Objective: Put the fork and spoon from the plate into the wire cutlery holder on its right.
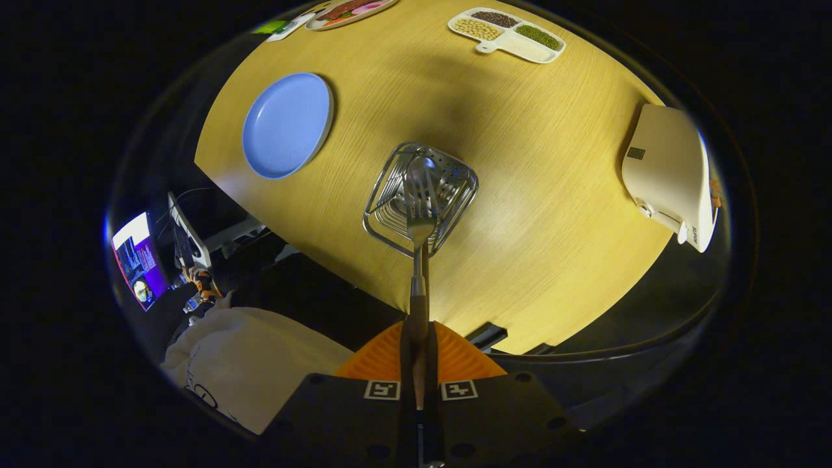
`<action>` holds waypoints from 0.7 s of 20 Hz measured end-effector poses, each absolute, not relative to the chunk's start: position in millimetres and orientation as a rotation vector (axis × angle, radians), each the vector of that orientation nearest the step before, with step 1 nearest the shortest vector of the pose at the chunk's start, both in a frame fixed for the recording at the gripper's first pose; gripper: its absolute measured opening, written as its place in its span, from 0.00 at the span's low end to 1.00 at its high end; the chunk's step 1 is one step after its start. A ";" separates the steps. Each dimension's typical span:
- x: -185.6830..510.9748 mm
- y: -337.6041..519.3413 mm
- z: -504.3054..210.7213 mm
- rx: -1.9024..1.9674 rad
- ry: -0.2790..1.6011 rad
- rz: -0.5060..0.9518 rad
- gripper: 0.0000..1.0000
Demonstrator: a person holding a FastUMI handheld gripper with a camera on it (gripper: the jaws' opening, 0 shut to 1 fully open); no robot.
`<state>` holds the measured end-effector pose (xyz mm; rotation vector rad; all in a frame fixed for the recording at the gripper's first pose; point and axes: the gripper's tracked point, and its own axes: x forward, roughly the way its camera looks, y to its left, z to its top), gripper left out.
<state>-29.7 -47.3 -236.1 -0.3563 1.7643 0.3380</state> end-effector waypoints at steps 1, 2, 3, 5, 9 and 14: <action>-26.7 -47.3 -237.8 -0.356 1.772 0.335 0.08; -23.4 -47.6 -239.9 -0.356 1.776 0.330 0.08; -21.6 -46.6 -241.4 -0.353 1.781 0.328 0.08; -17.9 -44.6 -243.8 -0.350 1.791 0.329 0.08; -9.7 -36.5 -247.5 -0.310 1.790 0.325 0.14; -8.2 -26.7 -239.0 -0.263 1.710 0.349 0.75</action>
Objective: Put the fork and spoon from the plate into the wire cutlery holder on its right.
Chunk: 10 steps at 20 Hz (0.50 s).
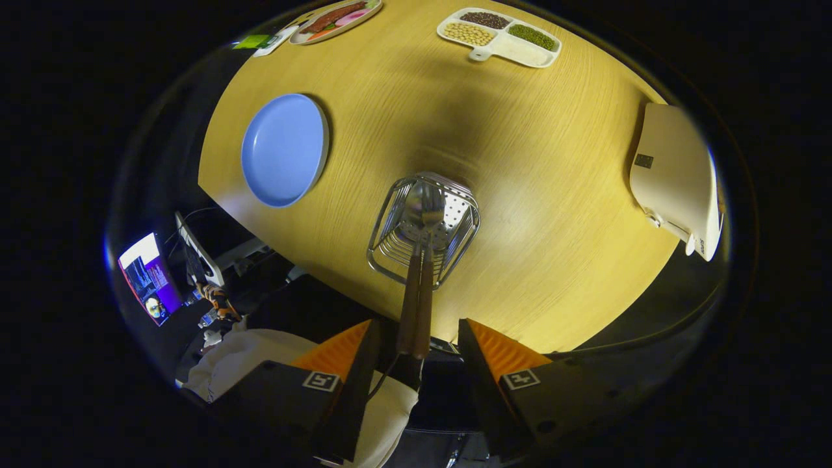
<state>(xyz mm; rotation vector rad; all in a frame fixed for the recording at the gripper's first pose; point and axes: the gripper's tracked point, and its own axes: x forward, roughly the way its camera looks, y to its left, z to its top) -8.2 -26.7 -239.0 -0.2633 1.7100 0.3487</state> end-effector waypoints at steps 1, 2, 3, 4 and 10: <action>-9.4 -24.0 -236.6 -0.251 1.695 0.357 0.76; -10.8 -21.9 -234.2 -0.239 1.674 0.359 0.89; -10.5 -18.7 -230.8 -0.223 1.649 0.365 0.97; -11.0 -15.6 -226.8 -0.205 1.622 0.367 1.00; -17.3 -6.1 -194.3 -0.090 1.408 0.346 1.00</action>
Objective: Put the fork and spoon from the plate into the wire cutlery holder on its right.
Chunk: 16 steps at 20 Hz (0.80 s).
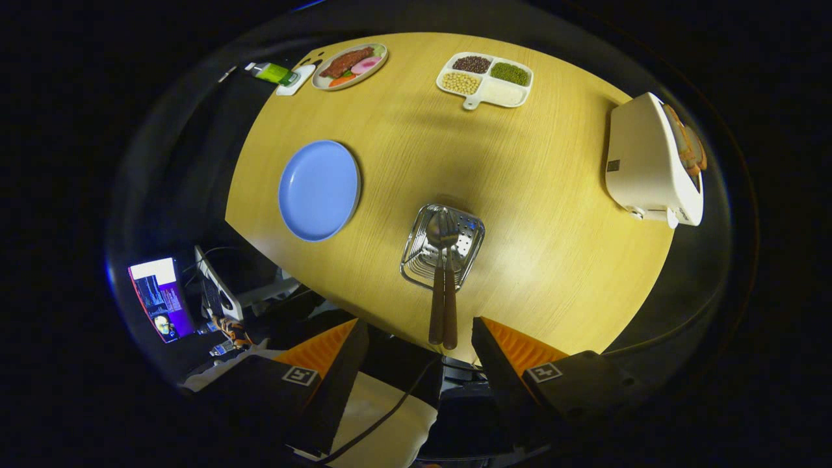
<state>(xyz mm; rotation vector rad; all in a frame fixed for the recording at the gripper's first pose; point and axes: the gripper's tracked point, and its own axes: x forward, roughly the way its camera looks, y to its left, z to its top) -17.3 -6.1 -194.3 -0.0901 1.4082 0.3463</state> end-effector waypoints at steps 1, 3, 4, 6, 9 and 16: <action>-19.6 -5.1 -187.4 -0.072 1.371 0.346 1.00; -25.2 -4.2 -172.7 -0.034 1.292 0.339 0.99; -28.0 -3.6 -164.5 -0.016 1.248 0.331 1.00; -35.8 -3.7 -148.9 0.021 1.163 0.307 1.00; -50.6 -5.2 -122.8 0.058 1.047 0.286 1.00; -65.3 -13.8 -57.9 0.112 0.707 0.186 1.00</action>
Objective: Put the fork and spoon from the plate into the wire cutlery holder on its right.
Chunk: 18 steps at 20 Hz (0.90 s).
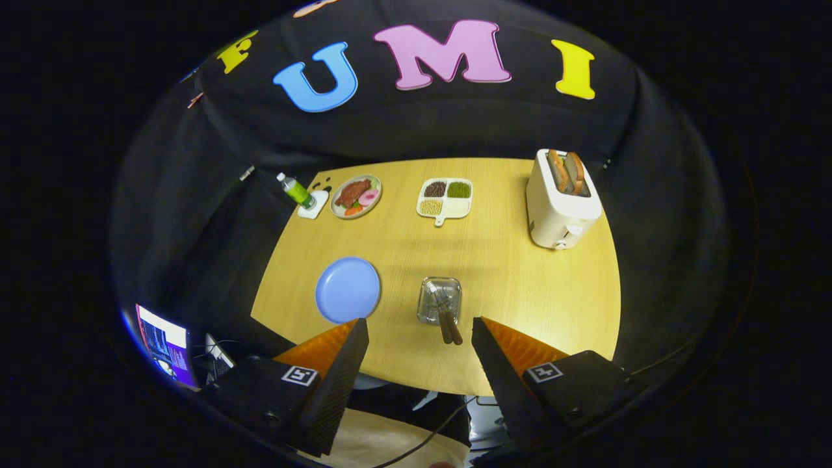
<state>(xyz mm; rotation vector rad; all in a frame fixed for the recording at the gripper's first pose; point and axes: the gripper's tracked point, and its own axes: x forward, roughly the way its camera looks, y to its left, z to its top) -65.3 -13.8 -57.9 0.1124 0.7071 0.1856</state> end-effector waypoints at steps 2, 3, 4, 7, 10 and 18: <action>-58.7 -22.8 -32.4 0.091 0.582 0.151 0.99; -57.8 -26.4 -21.3 0.068 0.516 0.130 0.99; -56.0 -29.8 -9.9 0.038 0.446 0.106 1.00; -53.9 -38.2 25.4 -0.023 0.248 0.038 0.99; -54.1 -32.4 57.9 0.016 0.068 0.022 1.00; -45.2 -17.0 69.8 0.030 -0.050 0.101 1.00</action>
